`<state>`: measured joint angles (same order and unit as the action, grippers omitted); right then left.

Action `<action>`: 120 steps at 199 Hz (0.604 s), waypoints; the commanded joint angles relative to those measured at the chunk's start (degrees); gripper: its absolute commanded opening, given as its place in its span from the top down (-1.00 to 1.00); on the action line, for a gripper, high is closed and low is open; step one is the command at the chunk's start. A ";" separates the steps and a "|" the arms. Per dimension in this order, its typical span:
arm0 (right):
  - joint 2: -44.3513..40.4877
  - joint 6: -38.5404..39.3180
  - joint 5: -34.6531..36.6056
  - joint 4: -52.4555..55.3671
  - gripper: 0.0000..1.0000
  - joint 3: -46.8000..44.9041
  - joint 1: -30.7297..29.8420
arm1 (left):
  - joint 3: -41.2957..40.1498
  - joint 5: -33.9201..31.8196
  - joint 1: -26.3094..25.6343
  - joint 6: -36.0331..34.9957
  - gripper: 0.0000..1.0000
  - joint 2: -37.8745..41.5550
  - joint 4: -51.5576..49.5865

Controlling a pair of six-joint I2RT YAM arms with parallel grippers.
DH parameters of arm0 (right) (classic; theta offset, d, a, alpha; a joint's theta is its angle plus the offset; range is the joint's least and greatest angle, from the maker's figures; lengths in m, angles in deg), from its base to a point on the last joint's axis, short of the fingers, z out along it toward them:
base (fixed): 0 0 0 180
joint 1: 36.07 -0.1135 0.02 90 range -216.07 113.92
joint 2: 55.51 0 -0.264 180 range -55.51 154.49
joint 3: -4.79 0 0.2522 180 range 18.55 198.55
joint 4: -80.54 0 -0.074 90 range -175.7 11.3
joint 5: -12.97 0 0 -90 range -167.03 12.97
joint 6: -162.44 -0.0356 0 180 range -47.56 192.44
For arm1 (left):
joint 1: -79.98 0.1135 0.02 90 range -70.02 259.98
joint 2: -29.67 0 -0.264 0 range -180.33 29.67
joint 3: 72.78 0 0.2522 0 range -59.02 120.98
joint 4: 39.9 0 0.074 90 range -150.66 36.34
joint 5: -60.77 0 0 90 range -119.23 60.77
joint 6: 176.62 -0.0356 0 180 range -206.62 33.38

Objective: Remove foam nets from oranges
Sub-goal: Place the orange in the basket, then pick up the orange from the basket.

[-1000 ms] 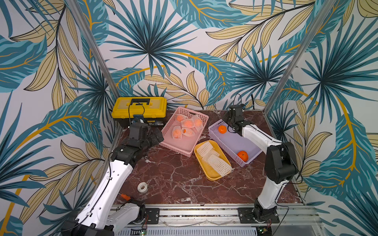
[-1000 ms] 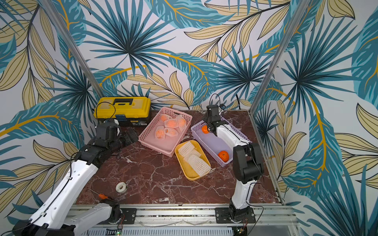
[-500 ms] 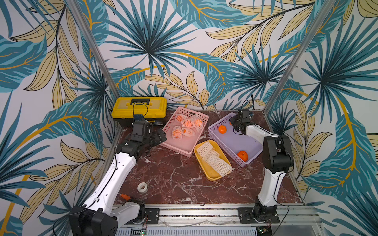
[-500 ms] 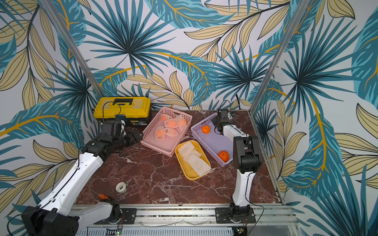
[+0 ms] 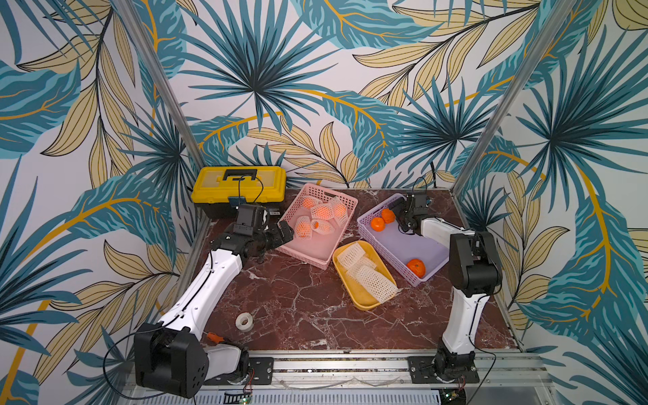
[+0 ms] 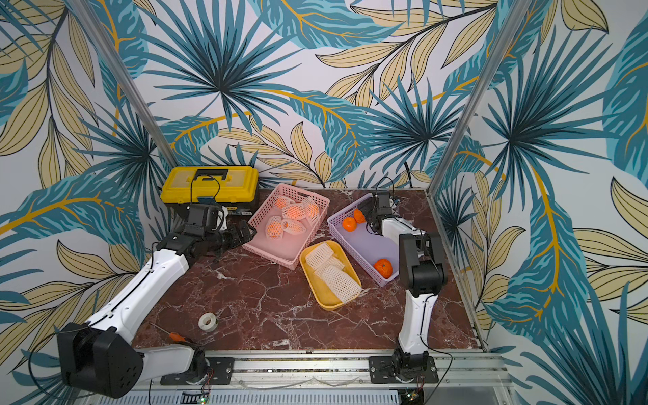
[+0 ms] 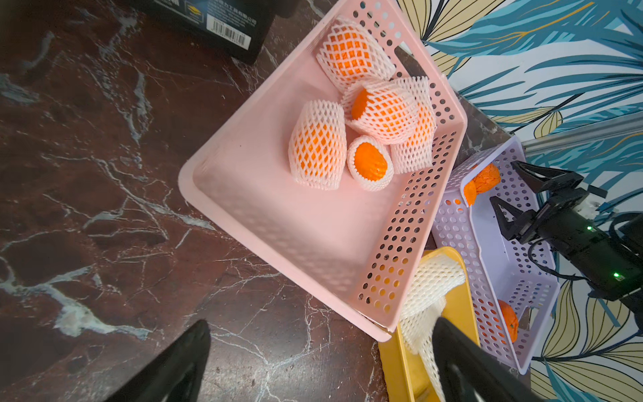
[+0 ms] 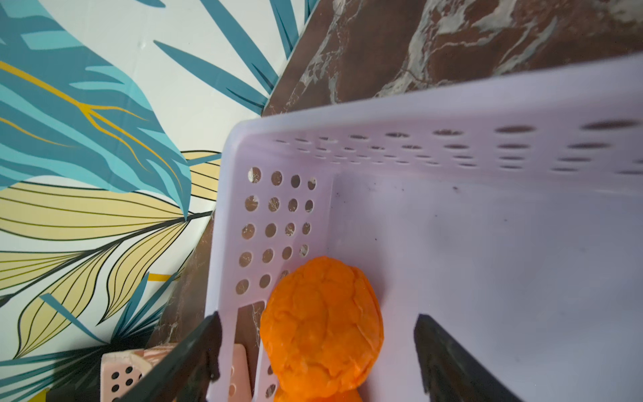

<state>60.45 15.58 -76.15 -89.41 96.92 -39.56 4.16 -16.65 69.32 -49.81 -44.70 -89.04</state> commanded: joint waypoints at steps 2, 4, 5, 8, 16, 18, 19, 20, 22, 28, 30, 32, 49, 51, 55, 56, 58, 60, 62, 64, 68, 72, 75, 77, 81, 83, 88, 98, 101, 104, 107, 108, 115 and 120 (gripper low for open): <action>-5.93 1.79 1.83 -3.88 -0.78 -3.62 -0.03 | 3.93 3.17 -0.13 1.61 -0.99 -1.69 1.28; -6.28 1.94 2.12 -4.21 -0.78 -4.05 -0.10 | 4.27 3.36 -0.21 1.70 -0.99 -1.93 1.21; -6.58 2.11 2.29 -4.38 -0.78 -4.20 -0.15 | 4.52 3.47 -0.32 1.78 -0.99 -2.10 1.15; -7.27 2.53 2.85 -4.83 -0.79 -4.81 -0.29 | 5.04 3.74 -0.47 1.83 -0.99 -2.50 1.00; -9.33 3.86 4.67 -5.83 -0.79 -6.24 -0.70 | 6.26 4.43 -1.03 2.46 -0.99 -3.57 0.85; -9.94 4.37 5.14 -6.11 -0.79 -6.59 -0.88 | 6.67 4.53 -1.19 2.64 -0.99 -3.89 0.84; -10.22 4.55 5.38 -6.25 -0.79 -6.84 -0.98 | 6.86 4.54 -1.24 2.73 -0.99 -4.05 0.84; -10.53 4.78 5.63 -6.46 -0.79 -7.01 -1.03 | 7.00 4.55 -1.31 2.82 -0.99 -4.13 0.84; -11.12 5.34 6.24 -6.97 -0.79 -7.42 -1.23 | 7.32 4.62 -1.48 3.04 -0.99 -4.47 0.83; -12.87 6.94 7.48 -8.34 -0.79 -8.73 -1.79 | 8.20 5.15 -1.80 3.84 -0.99 -5.36 0.87; -13.46 7.55 8.02 -8.84 -0.79 -9.17 -2.03 | 8.50 5.45 -1.97 4.06 -0.99 -5.70 0.91; -14.00 8.04 8.42 -9.23 -0.79 -9.61 -2.29 | 8.84 5.95 -2.13 4.41 -0.99 -6.05 1.03; -18.64 13.08 11.04 -14.88 -0.79 -13.32 -4.67 | 11.28 9.74 -3.39 7.45 -0.99 -9.85 2.85; -19.08 13.75 11.30 -15.44 -0.79 -13.59 -4.99 | 11.62 9.90 -3.60 7.74 -0.99 -10.43 2.99; -20.04 15.18 11.70 -16.61 -0.79 -14.33 -5.77 | 12.39 10.11 -4.01 8.62 -0.99 -11.42 3.16; -20.23 15.50 11.78 -16.91 -0.79 -14.49 -5.93 | 12.58 10.10 -4.06 8.84 -0.99 -11.72 3.18; -20.64 16.31 11.98 -17.40 -0.79 -14.76 -6.06 | 12.98 10.25 -4.36 9.16 -0.99 -12.28 3.16; -21.03 16.97 12.05 -17.94 -0.79 -15.03 -6.69 | 13.50 10.25 -4.61 9.46 -0.99 -12.88 3.13; -21.32 18.20 12.13 -18.41 -0.79 -15.29 -6.96 | 13.91 10.29 -4.83 9.84 -0.99 -13.43 3.12; -21.75 19.03 12.06 -18.92 -0.79 -15.56 -7.34 | 14.39 10.28 -5.17 10.13 -0.99 -14.03 3.12; -22.41 20.56 12.27 -19.84 -0.79 -16.04 -8.14 | 15.30 10.24 -5.63 10.73 -0.99 -15.23 3.12; -23.06 22.06 12.48 -20.60 -0.79 -16.53 -9.06 | 16.10 9.81 -6.17 11.50 -1.00 -16.33 3.12; -23.53 23.00 12.75 -20.98 -0.79 -16.79 -9.76 | 16.70 9.45 -6.60 12.17 -0.99 -17.17 3.12; -23.75 23.70 12.96 -21.23 -0.79 -16.99 -10.26 | 17.02 9.08 -6.82 12.72 -0.99 -17.62 3.01; -24.27 24.67 13.59 -21.46 -0.79 -17.33 -11.12 | 17.60 8.37 -7.19 13.77 -0.98 -18.62 2.84; -24.53 25.06 13.87 -21.51 -0.79 -17.47 -11.55 | 17.97 7.93 -7.43 14.28 -0.98 -19.15 2.74; -25.20 25.89 14.56 -21.20 -0.78 -17.83 -12.65 | 18.88 6.94 -7.79 15.67 -0.98 -20.34 2.40; -26.57 26.50 15.47 -20.27 -0.78 -18.43 -14.57 | 20.74 4.49 -8.46 17.79 -0.98 -22.71 1.33; -26.88 26.81 15.66 -20.21 -0.78 -18.69 -15.18 | 21.38 4.06 -8.68 18.25 -0.98 -23.46 0.95; -27.26 27.23 15.97 -20.20 -0.78 -18.94 -15.82 | 21.97 3.37 -8.90 18.62 -0.98 -24.12 0.73; -27.61 27.72 16.24 -20.20 -0.78 -19.24 -16.31 | 22.58 2.76 -9.05 18.86 -0.97 -24.76 0.55; -27.71 27.97 16.29 -20.16 -0.78 -19.36 -16.61 | 22.77 2.56 -9.17 18.93 -0.97 -25.03 0.45; -28.33 29.17 16.84 -19.75 -0.78 -19.94 -18.01 | 24.47 1.07 -9.67 19.28 -0.97 -26.79 -0.27; -28.66 30.06 17.12 -19.32 -0.78 -20.42 -19.00 | 25.87 0.03 -10.01 19.50 -0.97 -28.11 -0.97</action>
<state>33.72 38.38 -62.84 -108.34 79.61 -55.43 24.70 -11.14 60.67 -34.88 -68.92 -87.66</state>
